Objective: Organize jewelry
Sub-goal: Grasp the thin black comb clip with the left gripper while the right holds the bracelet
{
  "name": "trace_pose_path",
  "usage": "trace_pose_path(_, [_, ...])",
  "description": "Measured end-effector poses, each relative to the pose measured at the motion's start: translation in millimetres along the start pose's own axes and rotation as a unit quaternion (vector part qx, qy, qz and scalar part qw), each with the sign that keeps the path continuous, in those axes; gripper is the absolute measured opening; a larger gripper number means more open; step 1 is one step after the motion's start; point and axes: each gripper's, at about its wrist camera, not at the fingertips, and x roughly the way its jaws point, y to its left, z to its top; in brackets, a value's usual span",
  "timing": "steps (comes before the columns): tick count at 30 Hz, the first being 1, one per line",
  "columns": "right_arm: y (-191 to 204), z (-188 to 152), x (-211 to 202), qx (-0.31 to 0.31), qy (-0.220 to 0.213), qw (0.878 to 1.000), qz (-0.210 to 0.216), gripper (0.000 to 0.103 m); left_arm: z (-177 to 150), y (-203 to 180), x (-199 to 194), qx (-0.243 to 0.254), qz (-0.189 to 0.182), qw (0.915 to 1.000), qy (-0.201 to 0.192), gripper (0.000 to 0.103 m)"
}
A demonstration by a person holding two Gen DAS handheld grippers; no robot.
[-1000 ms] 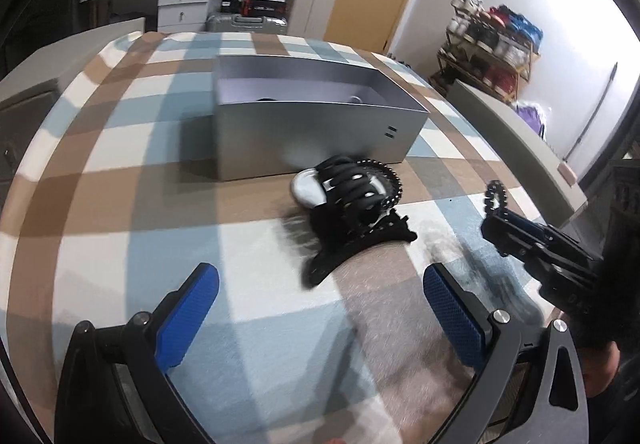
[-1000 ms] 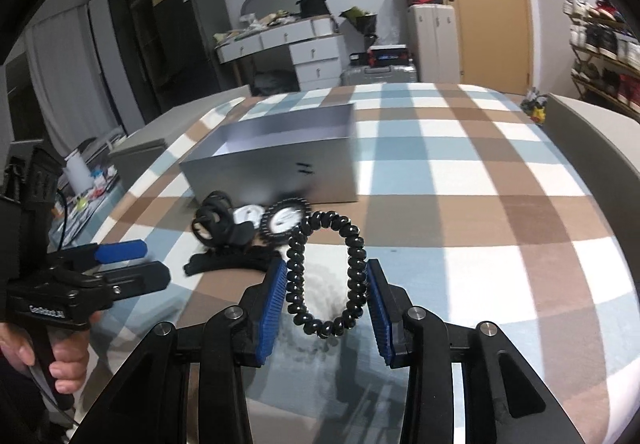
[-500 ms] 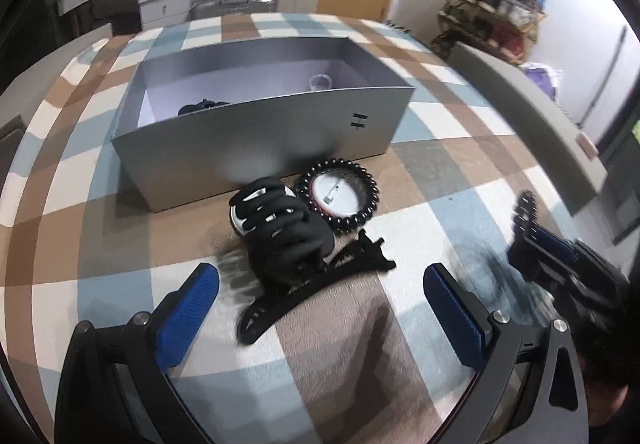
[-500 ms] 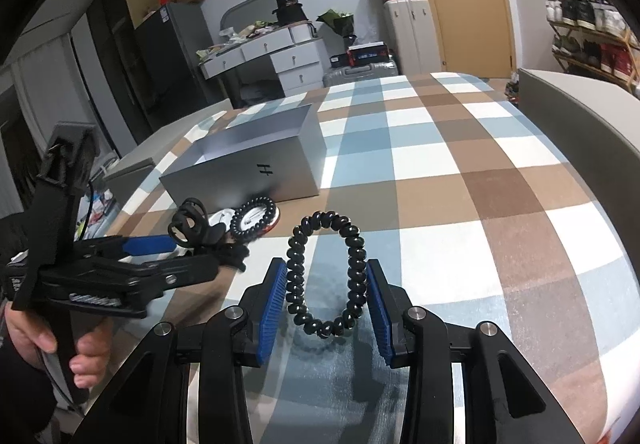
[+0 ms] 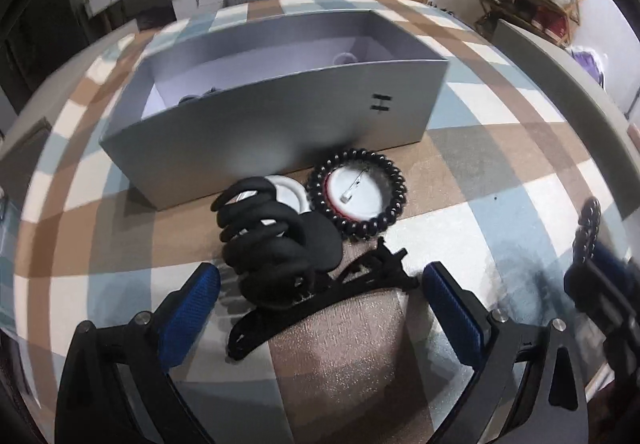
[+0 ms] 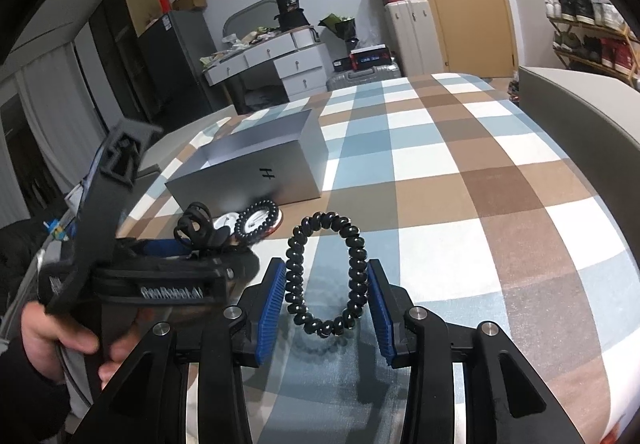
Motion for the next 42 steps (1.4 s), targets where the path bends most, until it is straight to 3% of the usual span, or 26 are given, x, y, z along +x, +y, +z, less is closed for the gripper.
trace_pose_path(8, [1, 1, -2, -0.002, -0.005, 1.0, -0.002, 0.039, -7, -2, -11, 0.013, -0.011, 0.9998, -0.007, 0.073])
trace_pose_path(10, [1, 1, -4, -0.003, -0.007, 1.0, -0.002, 0.04, -10, 2, -15, 0.014, -0.016, 0.9998, -0.006, 0.064])
trace_pose_path(12, [0, 1, -4, -0.002, -0.007, 1.0, -0.002, 0.04, -12, 3, -19, 0.018, -0.02, 0.9996, -0.007, 0.048])
trace_pose_path(22, [1, 2, -6, 0.0, -0.01, 1.0, -0.004, 0.04, -19, 8, -25, 0.034, -0.046, 0.9984, -0.004, 0.044])
trace_pose_path(34, [5, 2, -4, -0.003, -0.006, 1.0, -0.005, 0.041, -24, 31, -34, 0.012, -0.102, 0.9946, -0.012, 0.043])
trace_pose_path(39, [10, 2, 0, -0.007, 0.0, 1.0, -0.005, 0.041, -8, 35, -40, 0.023, -0.154, 0.9878, -0.011, 0.043])
trace_pose_path(42, [13, 2, 2, -0.009, 0.003, 1.0, -0.003, 0.041, 2, 30, -36, 0.042, -0.148, 0.9881, -0.001, 0.043])
